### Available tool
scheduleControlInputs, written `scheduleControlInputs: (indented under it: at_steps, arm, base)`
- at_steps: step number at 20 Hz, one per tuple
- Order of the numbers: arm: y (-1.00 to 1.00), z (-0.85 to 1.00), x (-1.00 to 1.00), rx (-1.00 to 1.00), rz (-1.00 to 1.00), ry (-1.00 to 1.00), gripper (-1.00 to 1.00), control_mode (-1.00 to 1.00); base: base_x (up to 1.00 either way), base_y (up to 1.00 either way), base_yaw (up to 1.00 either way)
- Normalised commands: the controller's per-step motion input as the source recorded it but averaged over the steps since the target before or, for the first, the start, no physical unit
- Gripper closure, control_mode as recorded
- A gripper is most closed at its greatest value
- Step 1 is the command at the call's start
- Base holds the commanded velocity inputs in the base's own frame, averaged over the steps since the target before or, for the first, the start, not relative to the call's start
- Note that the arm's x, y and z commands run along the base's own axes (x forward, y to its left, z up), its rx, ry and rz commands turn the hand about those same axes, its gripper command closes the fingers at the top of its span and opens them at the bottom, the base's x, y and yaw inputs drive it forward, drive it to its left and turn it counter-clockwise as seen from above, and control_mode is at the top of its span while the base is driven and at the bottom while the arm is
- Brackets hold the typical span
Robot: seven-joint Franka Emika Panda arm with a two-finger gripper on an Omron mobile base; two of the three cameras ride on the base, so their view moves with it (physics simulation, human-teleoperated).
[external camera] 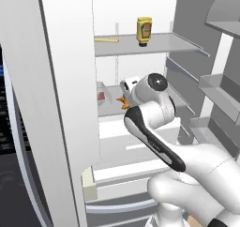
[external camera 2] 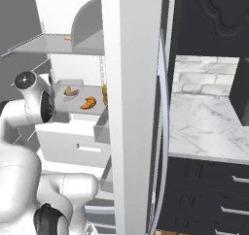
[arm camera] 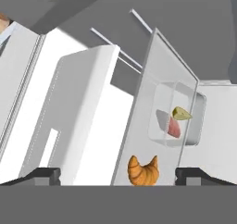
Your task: Place the tupperware on the second highest shelf of the fridge. Make space for the tupperware among the existing items by rearranging them on the shelves if needed. Close the fridge door when finished.
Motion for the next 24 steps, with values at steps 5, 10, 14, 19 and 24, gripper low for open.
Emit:
scheduleControlInputs:
  at_steps: [5,10,14,19,24]
  arm:
    - [-0.26,0.87,-1.00,0.01,0.01,-0.11,-1.00,-1.00]
    - [-0.16,0.79,-0.92,0.00,-0.01,-0.02,-1.00,-1.00]
    - [-0.42,0.36,-0.67,0.00,-0.04,0.00,-1.00,-1.00]
    - [0.00,0.02,-0.69,0.00,-0.08,-0.01,-1.00,-1.00]
    - [0.00,0.00,0.00,0.00,0.00,0.00,-1.00,1.00]
  base:
    - [0.00,0.00,0.00]
    - [0.00,0.00,0.00]
    - [0.00,0.00,0.00]
    - [0.00,0.00,0.00]
    - [-0.99,0.00,-0.13]
